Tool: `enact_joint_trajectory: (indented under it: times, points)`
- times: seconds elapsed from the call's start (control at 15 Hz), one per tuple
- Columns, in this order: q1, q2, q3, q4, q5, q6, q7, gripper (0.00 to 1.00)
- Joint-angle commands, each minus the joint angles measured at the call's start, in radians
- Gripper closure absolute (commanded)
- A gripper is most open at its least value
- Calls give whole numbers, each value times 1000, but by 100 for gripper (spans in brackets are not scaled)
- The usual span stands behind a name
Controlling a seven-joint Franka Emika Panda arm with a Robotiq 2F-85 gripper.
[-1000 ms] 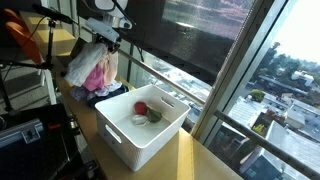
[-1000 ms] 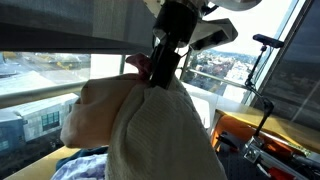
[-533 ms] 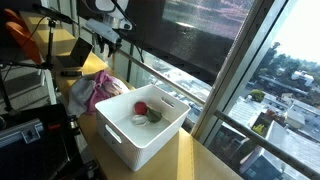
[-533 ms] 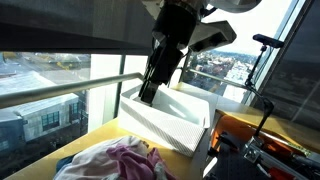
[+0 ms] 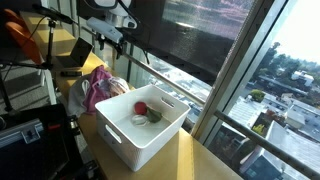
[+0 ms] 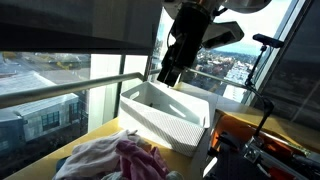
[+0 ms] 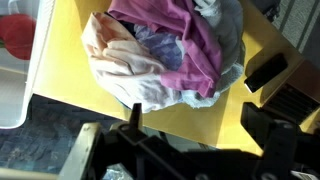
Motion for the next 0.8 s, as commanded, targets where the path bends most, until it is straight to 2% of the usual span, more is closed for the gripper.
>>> enact_joint_trajectory:
  times: [0.0,0.33,0.6,0.67,0.73]
  points:
    - [-54,-105,-56,-49,1,2,-82,0]
    - [-93,-148,-138,-79,-22,76,-318,0]
    - [-111,-119,-179,-145,-90,206,-507,0]
    - [-119,-107,-191,-151,-98,223,-532,0]
    - [-105,-115,-178,-130,-78,177,-466,0]
